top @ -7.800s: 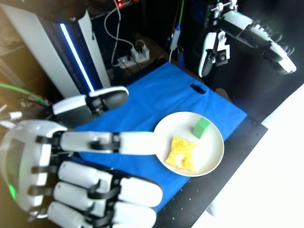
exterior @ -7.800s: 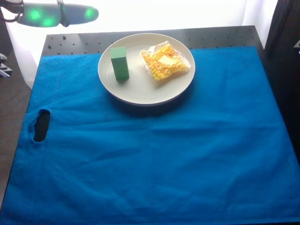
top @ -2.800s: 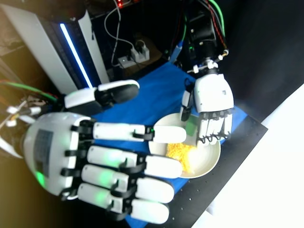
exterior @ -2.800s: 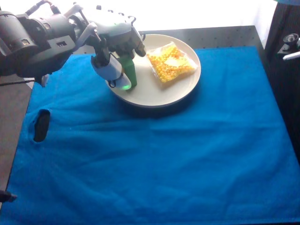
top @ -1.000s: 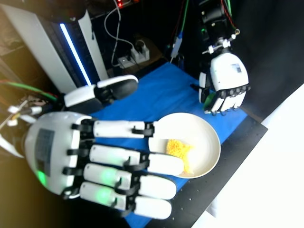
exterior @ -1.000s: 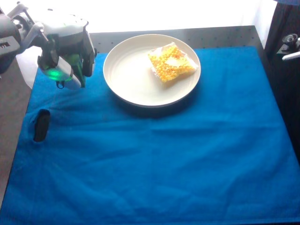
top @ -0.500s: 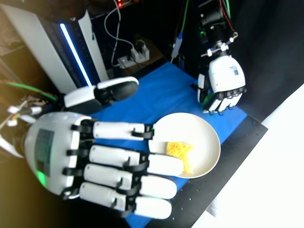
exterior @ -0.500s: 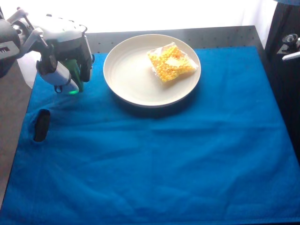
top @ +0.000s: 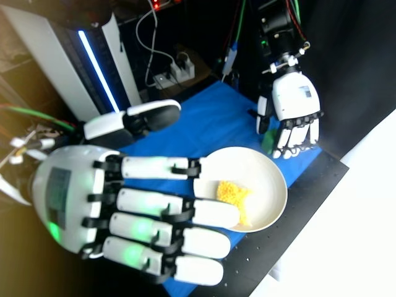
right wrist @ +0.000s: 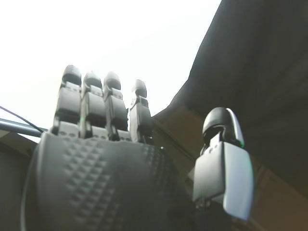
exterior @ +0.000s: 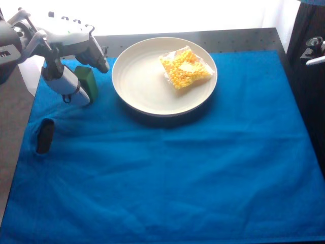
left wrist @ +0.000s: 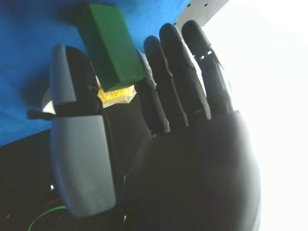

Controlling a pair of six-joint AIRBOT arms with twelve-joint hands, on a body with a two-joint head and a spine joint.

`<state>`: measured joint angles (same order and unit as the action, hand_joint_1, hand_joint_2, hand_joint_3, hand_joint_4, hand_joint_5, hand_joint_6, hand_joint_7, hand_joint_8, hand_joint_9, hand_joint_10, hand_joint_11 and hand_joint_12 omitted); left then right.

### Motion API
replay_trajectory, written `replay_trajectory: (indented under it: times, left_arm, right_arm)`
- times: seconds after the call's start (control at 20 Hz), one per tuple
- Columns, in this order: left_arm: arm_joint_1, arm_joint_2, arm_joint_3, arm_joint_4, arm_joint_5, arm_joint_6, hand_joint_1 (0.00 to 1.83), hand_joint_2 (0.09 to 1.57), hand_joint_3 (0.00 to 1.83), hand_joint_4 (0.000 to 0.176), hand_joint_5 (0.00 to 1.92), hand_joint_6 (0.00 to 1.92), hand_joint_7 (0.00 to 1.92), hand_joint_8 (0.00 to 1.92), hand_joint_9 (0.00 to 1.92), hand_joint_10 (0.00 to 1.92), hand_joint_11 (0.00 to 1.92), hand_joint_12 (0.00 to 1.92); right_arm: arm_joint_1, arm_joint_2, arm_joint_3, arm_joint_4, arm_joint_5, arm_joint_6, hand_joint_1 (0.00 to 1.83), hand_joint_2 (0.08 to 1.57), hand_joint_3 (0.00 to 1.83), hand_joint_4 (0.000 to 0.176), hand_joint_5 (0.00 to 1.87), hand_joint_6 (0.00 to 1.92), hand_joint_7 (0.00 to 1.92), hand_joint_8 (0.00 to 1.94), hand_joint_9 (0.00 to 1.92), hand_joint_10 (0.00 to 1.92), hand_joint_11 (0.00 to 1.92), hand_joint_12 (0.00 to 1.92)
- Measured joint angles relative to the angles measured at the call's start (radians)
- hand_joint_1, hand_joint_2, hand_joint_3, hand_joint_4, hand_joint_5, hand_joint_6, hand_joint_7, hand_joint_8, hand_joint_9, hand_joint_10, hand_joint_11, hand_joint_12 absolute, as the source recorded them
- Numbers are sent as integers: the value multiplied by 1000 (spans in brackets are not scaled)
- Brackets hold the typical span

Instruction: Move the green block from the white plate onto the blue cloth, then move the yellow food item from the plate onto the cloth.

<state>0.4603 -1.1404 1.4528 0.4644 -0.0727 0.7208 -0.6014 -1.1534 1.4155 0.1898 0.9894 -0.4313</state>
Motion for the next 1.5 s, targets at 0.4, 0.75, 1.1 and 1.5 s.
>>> replay_trajectory:
  times: [0.4, 0.75, 1.1, 1.5]
  left_arm:
    - [-26, 21, -4, 4, -10, 0, 882, 885, 6, 132, 151, 0, 213, 0, 276, 0, 0, 776]
    - [-63, 40, -14, -24, -68, 0, 779, 713, 0, 176, 79, 1, 149, 3, 201, 7, 0, 399]
    - [-95, 69, -7, -134, -156, 1, 574, 783, 15, 176, 0, 0, 106, 4, 107, 9, 51, 139]
    - [-154, 88, -29, -148, -248, 1, 522, 720, 0, 176, 0, 0, 0, 0, 35, 10, 69, 170]
  right_arm:
    - [0, -4, 9, -2, -1, 0, 493, 829, 0, 140, 229, 0, 178, 0, 175, 0, 0, 747]
    - [0, -83, 98, -25, -54, 0, 602, 771, 1, 128, 219, 5, 286, 10, 335, 11, 0, 1185]
    - [65, -134, 184, -178, -250, 0, 518, 787, 3, 169, 162, 1, 146, 2, 97, 3, 0, 609]
    - [106, -182, 237, -323, -430, 1, 589, 795, 0, 118, 154, 1, 255, 4, 225, 9, 0, 847]
